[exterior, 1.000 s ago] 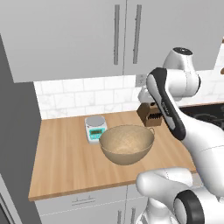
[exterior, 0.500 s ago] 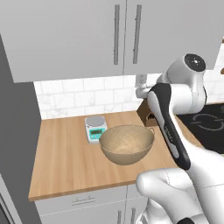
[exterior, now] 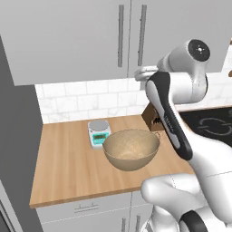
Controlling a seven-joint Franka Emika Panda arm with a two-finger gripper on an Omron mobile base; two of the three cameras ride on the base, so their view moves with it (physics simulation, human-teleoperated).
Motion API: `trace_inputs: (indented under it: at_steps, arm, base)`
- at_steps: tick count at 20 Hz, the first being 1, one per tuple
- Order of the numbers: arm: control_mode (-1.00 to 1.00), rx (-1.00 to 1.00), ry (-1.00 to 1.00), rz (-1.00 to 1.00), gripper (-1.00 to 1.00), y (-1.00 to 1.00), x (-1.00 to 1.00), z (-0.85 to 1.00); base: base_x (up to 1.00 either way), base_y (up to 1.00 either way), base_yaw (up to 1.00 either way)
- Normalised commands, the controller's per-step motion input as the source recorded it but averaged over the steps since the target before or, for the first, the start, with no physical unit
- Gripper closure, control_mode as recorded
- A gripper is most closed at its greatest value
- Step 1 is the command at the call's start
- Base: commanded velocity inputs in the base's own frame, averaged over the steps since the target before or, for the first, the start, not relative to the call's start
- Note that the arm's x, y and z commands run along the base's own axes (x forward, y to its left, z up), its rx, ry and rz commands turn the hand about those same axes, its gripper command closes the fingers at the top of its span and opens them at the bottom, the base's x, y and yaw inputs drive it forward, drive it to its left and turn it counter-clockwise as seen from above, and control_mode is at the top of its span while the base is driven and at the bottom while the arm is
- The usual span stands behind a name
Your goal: Open the cabinet, pick up the bread from the cabinet and place it in the basket. Then move the basket to the dining counter.
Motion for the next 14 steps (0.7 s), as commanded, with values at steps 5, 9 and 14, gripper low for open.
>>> trace_inputs:
  at_steps: [5,9,14]
  arm:
    - [-1.0,0.0,0.06,0.0,-1.0,0.11,0.28,0.77]
    - [-1.0,0.0,0.02,0.0,-1.0,0.0,0.49,0.43]
    - [-1.0,0.0,-0.08,-0.01,-1.0,0.0,0.2,0.14]
  base:
    - [0.0,0.0,0.0]
    - [0.0,0.0,0.0]
    - [0.0,0.0,0.0]
